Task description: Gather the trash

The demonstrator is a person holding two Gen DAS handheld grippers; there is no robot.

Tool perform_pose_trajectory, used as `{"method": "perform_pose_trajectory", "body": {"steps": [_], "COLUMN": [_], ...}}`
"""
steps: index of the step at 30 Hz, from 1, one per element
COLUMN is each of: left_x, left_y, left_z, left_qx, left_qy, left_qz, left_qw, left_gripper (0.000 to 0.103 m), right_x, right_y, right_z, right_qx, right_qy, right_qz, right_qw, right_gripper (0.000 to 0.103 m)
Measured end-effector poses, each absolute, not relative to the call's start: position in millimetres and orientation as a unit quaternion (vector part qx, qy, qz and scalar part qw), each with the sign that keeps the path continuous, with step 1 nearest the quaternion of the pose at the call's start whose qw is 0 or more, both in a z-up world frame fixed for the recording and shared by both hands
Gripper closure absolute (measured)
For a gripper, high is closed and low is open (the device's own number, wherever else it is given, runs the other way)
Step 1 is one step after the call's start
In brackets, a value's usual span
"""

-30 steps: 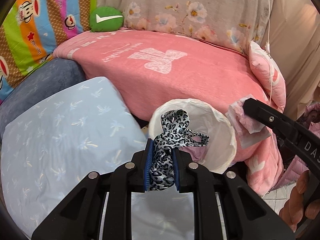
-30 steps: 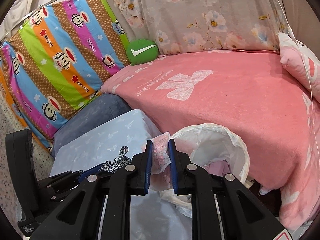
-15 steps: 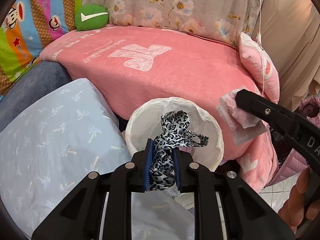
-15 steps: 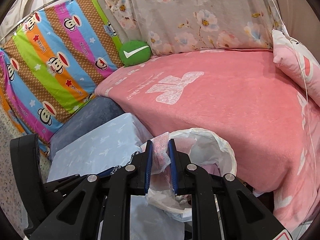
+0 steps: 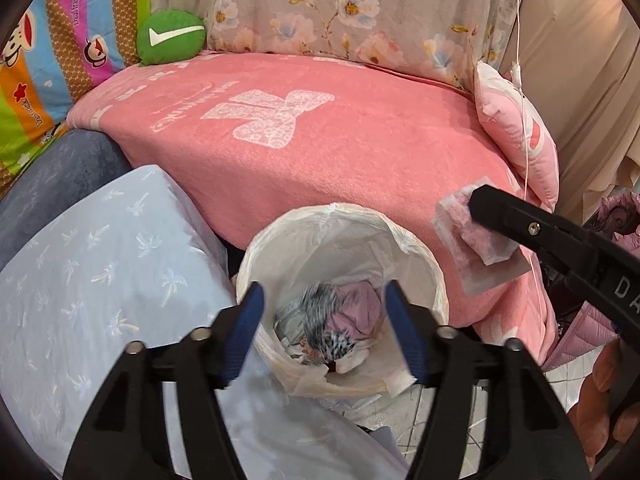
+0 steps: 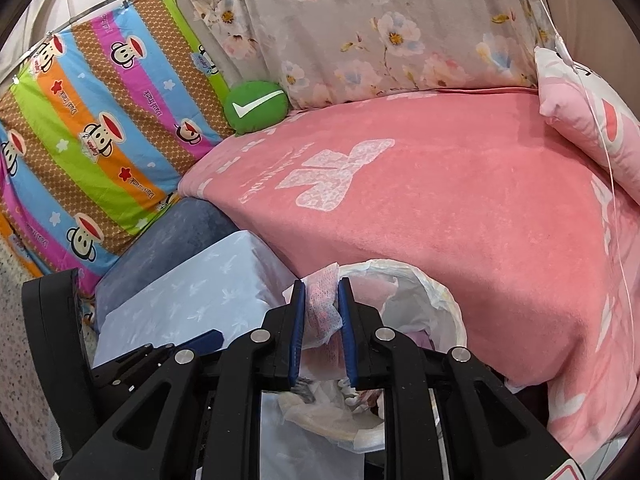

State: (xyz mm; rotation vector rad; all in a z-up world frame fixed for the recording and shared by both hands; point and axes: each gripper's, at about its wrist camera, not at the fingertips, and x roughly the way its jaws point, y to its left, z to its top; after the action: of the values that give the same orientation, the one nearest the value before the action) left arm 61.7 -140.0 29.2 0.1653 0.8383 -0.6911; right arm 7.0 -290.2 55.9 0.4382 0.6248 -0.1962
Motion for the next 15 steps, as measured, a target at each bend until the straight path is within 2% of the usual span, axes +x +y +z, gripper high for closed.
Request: {"method": "perform_pose_trajectory", "body": {"steps": [4,5,7,12,15], "left_x": [67.1,68.1,71.0,73.6,71.7], "left_y": [-136.2,-133.8,-129.6,-116.6,-110.0], "left_z": [30.0,30.0,30.2,32.0,34.2], "left_qx": [0.072,0.072,0.070,0.064,0.065], "left_qy": [0.396,0.395,0.395,0.395,0.391], "left_qz": [-0.323,-0.320,-0.313,-0.296,-0.290], "left_qw": [0.856,0.858,0.861,0.868,0.871], "left_gripper": [0.028,0.027,0.026,0.022,0.021], "right_x": [9.9,10.6,11.2,9.5,6.3], "right_y": [-291.5,-291.9,-291.4,-285.5,-279.5], "right_z": [59.2,60.5,63.9,73.5,77.1], "right_qx": [0.216,0.217,0.215,0.210,0.201], "right_qy": [0.296,0.293,0.288,0.282,0.282], "right_qz": [-0.103,-0.105,-0.107,-0.105,-0.104], "right_qw": [0.925,0.925,0.927,0.930,0.932], "right_gripper": [0.081,0.078,0.065,0.065,0.060]}}
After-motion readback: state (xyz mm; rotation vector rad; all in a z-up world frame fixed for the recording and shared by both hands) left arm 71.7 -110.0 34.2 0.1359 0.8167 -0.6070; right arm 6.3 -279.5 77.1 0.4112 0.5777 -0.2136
